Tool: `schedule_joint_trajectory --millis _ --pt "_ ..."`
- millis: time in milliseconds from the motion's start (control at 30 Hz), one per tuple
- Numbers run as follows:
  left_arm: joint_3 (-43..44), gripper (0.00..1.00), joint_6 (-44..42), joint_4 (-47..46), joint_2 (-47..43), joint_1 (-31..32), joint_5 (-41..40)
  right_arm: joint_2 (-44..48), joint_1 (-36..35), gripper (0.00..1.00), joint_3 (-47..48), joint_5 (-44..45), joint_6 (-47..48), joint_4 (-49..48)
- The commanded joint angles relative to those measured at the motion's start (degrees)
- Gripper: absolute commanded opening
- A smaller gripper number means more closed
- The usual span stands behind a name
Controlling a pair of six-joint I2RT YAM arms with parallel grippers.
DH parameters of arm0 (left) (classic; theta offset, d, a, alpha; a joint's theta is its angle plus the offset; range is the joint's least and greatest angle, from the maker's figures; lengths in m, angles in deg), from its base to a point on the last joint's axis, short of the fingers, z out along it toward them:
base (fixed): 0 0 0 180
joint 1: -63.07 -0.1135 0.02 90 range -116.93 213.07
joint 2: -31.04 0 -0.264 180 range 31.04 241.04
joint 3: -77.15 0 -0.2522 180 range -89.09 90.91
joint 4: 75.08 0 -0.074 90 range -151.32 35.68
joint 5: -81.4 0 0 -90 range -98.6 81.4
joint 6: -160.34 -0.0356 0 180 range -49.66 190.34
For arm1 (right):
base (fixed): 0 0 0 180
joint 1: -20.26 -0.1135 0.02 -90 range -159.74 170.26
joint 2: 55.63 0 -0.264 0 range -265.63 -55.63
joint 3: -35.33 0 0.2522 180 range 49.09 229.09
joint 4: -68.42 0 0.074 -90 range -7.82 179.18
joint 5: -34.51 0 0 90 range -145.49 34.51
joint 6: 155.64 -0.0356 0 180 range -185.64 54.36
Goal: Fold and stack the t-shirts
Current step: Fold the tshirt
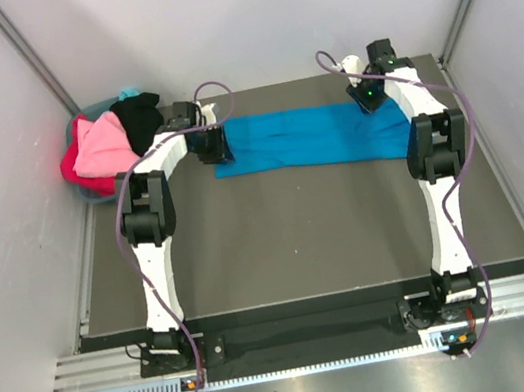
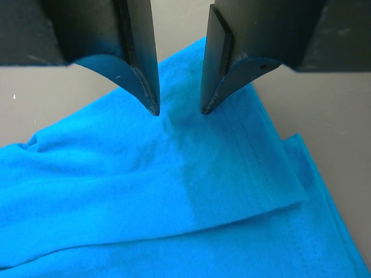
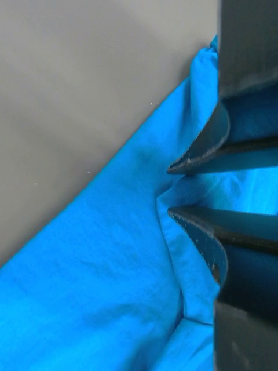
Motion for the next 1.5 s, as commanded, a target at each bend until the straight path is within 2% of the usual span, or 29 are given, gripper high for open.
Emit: schedule_joint_trajectory --millis 0,33,133,267,433,900,1000,1067,1100,1167,1300,1333,1433,1467 --pt "-0.87 0.40 -0.84 -0.31 -1.55 0.55 -0.56 -0.25 -0.40 0.28 0.65 0.74 -0.34 -1.36" --pt "-0.87 0.40 -0.84 -0.22 -1.55 0.64 -0.65 -0.17 -0.40 0.26 0.65 0.83 -0.34 -1.36" --pt "-0.78 0.40 -0.84 -0.31 -1.63 0.81 -0.65 0.01 -0.40 0.08 0.65 1.10 -0.43 -1.53" --pt "-0.87 0.40 -0.93 -0.31 -1.72 1.08 -0.83 1.85 -0.48 0.01 -0.48 0.31 -0.69 -3.72" --pt "-1.13 0.39 -0.93 -0.31 -1.64 1.16 -0.83 6.68 -0.57 0.00 -3.74 -0.84 -0.96 -8.99" --pt "-1.22 0.39 -0.93 -0.39 -1.28 1.60 -1.00 10.56 -1.98 0.01 -6.91 -4.88 -1.05 -12.34" --pt "-1.13 0.40 -0.93 -0.48 -1.20 1.60 -1.09 10.12 -2.33 0.04 -6.64 -4.88 -0.61 -12.52" --pt "-1.13 0.40 -0.93 -0.39 -1.11 1.69 -1.27 9.42 -2.68 0.12 -6.38 -4.79 0.01 -12.34" --pt "-1.13 0.40 -1.01 -0.48 -1.20 1.69 -1.18 9.24 -2.85 0.24 -6.29 -4.79 0.10 -12.34" --pt "-1.13 0.40 -1.01 -0.48 -1.20 1.69 -1.27 9.59 -3.21 0.35 -6.47 -4.62 -0.42 -12.87" --pt "-1.22 0.41 -1.28 -0.13 -1.72 1.69 -1.44 13.35 -3.30 0.39 -7.87 -2.17 -2.53 -15.93" --pt "-0.70 0.41 -3.45 1.00 -2.51 1.69 -0.49 17.54 -2.86 0.40 -12.14 -1.72 -4.02 -18.47" --pt "-0.26 0.43 -8.47 2.94 -3.57 1.69 -0.21 22.32 -2.42 0.41 -16.21 -0.93 -6.31 -21.04" --pt "1.14 0.44 -12.84 3.90 -3.74 1.69 -0.30 23.81 -2.24 0.42 -17.35 -0.67 -8.49 -21.48"
